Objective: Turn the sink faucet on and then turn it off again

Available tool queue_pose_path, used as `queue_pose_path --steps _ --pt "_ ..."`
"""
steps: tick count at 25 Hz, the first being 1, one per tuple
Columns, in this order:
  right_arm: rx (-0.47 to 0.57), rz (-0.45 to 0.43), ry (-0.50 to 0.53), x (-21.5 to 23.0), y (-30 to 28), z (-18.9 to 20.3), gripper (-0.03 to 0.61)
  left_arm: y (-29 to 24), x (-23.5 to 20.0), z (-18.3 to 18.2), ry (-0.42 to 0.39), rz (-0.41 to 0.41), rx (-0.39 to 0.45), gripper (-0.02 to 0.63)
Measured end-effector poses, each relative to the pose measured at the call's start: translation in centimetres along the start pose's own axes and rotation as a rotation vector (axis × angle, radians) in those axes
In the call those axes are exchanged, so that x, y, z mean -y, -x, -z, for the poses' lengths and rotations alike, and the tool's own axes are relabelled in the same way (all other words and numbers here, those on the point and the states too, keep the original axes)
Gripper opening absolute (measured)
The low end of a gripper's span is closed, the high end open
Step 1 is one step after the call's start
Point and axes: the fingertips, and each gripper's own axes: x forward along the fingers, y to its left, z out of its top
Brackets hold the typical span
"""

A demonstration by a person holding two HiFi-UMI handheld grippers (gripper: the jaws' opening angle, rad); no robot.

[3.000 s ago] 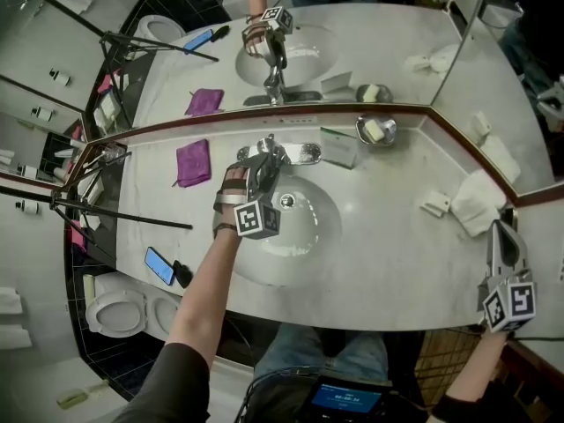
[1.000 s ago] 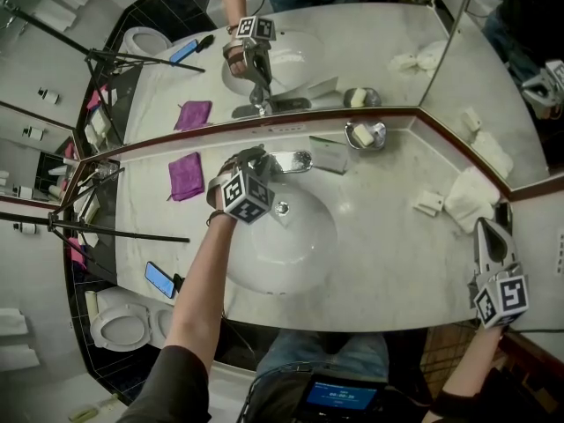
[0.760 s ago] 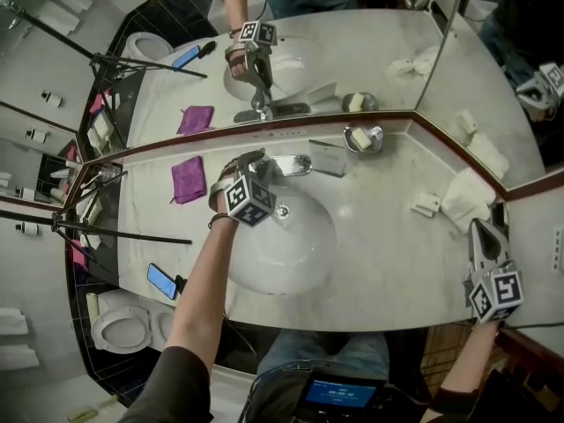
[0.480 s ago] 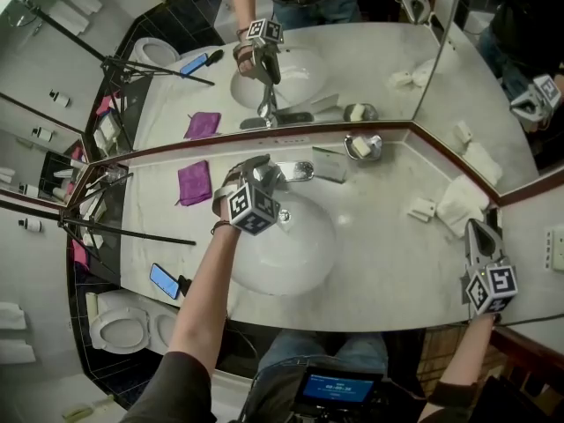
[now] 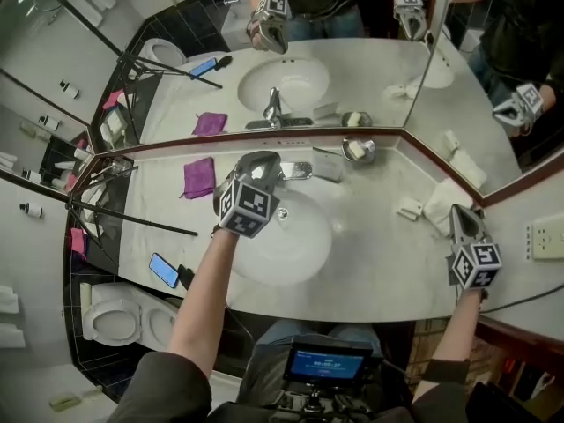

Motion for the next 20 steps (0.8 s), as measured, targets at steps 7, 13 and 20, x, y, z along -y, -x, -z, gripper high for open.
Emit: queue_pose_path --steps 7,13,20 --pt "-0.002 -0.007 -0.003 -0.1 -0.1 -0.6 0.017 3.7 0.7 -1.8 0.164 0.008 0.064 0.002" --pt "-0.02 -0.006 -0.002 -0.5 0.6 -0.5 0.017 5.7 1.4 -1.1 0.272 0.038 0.08 0.002" --pt "-0.009 0.008 -0.028 0.1 1.8 -0.5 0.017 7.2 2.7 -1.0 0.425 0.105 0.13 0.002"
